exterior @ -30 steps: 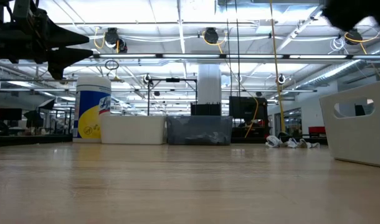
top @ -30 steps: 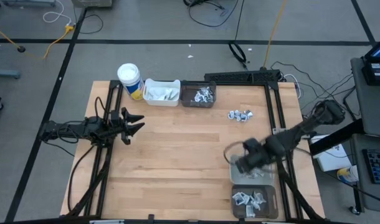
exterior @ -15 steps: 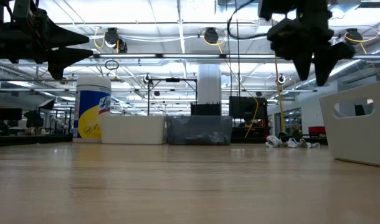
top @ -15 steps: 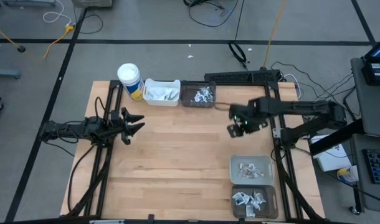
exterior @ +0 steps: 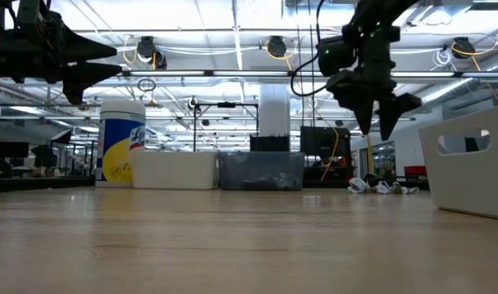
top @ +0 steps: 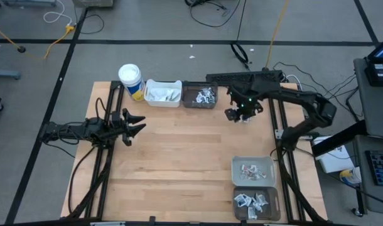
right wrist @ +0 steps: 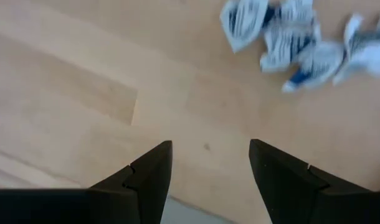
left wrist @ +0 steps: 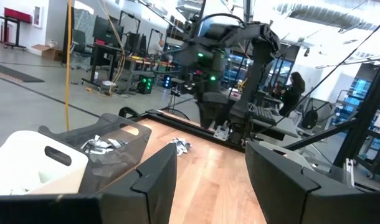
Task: Pick & Place First Aid Supplies
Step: Put the blue alcohol pad into the bottom black bin
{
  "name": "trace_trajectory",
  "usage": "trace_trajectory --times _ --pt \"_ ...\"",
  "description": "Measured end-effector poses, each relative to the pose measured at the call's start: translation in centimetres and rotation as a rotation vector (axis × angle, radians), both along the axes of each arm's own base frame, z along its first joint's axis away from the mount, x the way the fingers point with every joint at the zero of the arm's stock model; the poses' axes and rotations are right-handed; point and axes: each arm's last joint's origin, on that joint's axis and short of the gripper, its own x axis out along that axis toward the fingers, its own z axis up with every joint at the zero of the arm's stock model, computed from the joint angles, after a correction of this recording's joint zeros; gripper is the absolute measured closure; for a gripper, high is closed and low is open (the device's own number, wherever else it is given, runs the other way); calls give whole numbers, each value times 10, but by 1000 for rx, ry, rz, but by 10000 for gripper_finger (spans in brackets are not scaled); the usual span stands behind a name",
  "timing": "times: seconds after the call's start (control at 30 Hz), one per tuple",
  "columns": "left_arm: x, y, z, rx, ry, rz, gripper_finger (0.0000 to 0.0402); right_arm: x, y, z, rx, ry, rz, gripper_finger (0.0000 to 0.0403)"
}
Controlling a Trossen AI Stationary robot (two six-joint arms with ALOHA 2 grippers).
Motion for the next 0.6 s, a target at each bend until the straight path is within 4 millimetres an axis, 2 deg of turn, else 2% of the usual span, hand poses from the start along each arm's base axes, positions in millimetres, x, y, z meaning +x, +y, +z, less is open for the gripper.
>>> trace_trajectory --times 0.37,0.6 --pt "0 0 0 0 0 0 206 11 -62 1 -41 -42 -15 195" --pt "0 0 0 0 0 0 206 9 -83 0 -19 -14 -38 195"
